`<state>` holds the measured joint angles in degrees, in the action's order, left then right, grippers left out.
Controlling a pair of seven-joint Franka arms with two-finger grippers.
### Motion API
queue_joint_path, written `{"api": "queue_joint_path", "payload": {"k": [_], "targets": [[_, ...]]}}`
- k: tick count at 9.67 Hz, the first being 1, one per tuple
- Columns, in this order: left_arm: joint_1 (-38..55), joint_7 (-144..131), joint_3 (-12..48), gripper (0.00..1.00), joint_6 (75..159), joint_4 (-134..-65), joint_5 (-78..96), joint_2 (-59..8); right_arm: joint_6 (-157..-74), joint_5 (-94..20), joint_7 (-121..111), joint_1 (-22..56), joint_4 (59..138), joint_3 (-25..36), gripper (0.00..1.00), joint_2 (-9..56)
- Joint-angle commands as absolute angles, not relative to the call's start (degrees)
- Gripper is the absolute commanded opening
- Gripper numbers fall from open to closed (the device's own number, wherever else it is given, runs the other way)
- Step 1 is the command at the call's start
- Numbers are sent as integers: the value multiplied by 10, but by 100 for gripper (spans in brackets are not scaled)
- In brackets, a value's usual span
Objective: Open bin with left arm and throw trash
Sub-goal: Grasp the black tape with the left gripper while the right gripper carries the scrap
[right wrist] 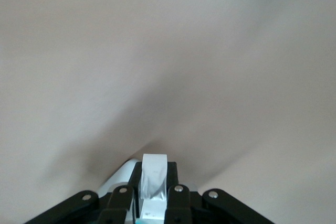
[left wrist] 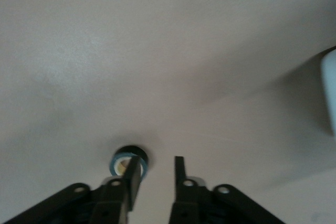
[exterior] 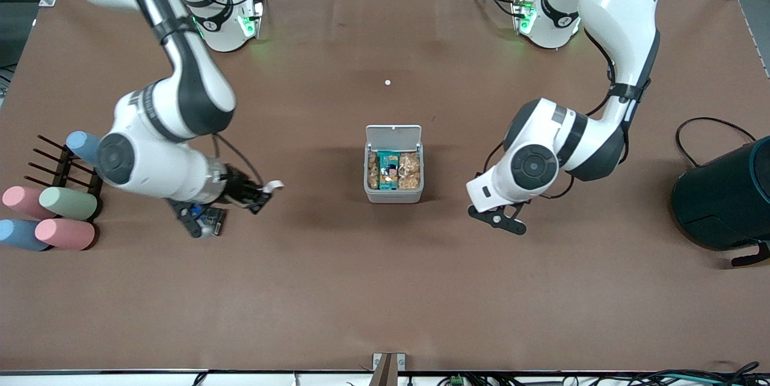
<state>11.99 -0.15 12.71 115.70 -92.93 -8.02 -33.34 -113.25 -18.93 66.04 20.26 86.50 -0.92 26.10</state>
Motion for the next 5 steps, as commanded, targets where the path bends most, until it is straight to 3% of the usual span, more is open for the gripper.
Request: {"api": "queue_joint_path", "payload": {"k": [1, 5], "targets": [[67, 61, 138, 100, 1228, -1006, -76, -313, -1159, -202, 796, 264, 803, -4, 4, 314], [33, 62, 145, 100, 1353, -1109, -75, -320, -1216, -202, 853, 340, 802, -4, 12, 344]]}}
